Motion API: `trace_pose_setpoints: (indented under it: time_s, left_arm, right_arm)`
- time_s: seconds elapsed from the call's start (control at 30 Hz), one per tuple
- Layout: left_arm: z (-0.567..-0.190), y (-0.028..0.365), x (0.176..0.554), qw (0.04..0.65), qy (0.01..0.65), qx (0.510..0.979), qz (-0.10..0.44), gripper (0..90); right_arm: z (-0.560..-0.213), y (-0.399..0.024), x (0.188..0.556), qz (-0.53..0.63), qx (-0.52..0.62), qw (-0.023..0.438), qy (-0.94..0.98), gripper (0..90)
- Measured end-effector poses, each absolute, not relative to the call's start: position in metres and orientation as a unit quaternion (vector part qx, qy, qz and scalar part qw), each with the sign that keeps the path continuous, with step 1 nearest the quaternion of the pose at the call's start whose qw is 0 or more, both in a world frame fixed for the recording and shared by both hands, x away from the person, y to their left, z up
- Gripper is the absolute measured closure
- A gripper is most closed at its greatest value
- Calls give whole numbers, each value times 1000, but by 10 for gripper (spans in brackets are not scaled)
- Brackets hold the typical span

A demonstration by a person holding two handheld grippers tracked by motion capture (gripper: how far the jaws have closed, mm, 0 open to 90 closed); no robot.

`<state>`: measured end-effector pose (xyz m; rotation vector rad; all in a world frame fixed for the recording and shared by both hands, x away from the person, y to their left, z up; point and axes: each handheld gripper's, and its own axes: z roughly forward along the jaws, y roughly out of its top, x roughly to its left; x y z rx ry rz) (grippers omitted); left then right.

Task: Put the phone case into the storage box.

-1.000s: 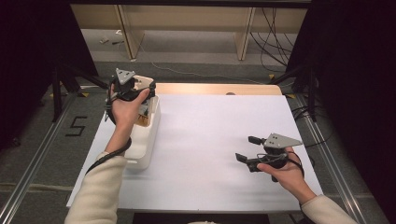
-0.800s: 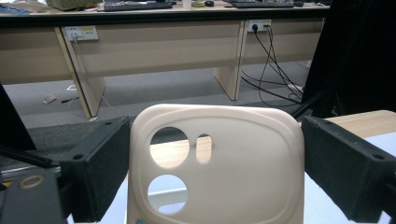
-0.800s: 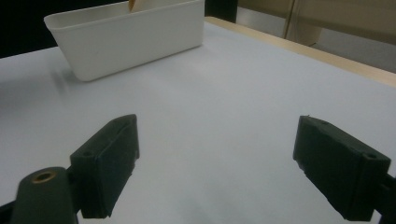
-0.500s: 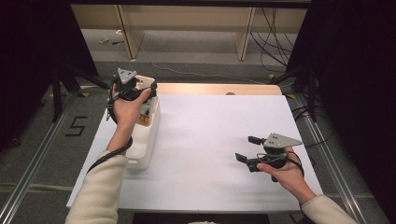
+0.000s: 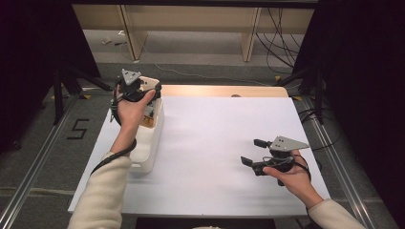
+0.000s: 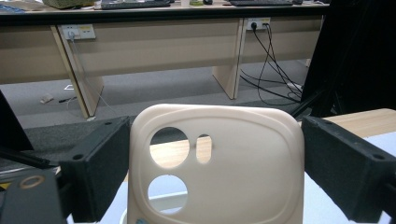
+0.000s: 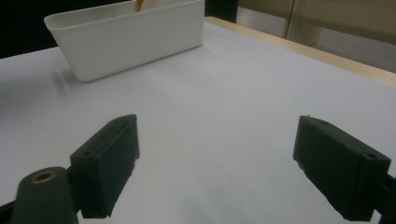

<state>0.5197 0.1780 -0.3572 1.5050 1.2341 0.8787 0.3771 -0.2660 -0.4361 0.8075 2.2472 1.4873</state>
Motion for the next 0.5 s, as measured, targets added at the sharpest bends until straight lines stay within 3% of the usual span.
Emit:
trace_pose_setpoints:
  time_s: [0.5]
  left_arm:
    - [-363, 180, 526, 482, 508, 617, 359, 109]
  right_arm:
    - [-436, -266, 377, 523, 284, 162, 787, 155]
